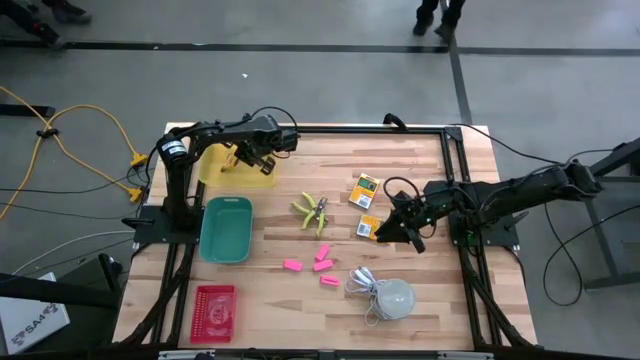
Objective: Pick & Place School Supplies
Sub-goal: Put the middle yellow crayon box into the yellow bin
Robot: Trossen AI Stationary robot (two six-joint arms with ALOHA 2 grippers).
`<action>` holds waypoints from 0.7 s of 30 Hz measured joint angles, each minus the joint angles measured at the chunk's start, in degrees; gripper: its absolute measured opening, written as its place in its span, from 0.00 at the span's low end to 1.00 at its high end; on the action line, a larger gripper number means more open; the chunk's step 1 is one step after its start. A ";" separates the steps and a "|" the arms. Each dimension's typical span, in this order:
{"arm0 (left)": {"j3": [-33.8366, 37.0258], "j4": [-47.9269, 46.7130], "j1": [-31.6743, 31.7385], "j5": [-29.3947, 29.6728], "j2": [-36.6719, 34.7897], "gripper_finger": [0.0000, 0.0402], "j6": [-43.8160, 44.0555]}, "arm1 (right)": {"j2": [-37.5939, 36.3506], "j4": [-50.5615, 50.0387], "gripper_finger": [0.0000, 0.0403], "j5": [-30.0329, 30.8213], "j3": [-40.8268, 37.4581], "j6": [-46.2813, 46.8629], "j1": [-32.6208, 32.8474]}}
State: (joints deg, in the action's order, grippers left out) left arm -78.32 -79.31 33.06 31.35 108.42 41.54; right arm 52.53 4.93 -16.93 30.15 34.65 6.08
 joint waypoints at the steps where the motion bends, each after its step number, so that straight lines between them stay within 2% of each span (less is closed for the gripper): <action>1: 0.00 0.00 0.00 0.00 0.00 0.01 -0.16 | 0.01 0.00 0.26 0.00 0.00 0.00 -0.02; 13: 0.04 0.41 0.04 0.33 0.00 0.27 -2.75 | 0.00 0.00 0.26 -1.14 0.00 -0.11 -0.02; 21: 0.07 2.69 -0.22 1.13 0.00 0.30 -3.56 | 0.00 0.00 0.26 -1.11 0.00 -0.19 -0.02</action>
State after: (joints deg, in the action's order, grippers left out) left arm -78.26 -76.62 32.84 32.49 108.42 37.98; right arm 52.53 4.93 -18.04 30.15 34.46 6.07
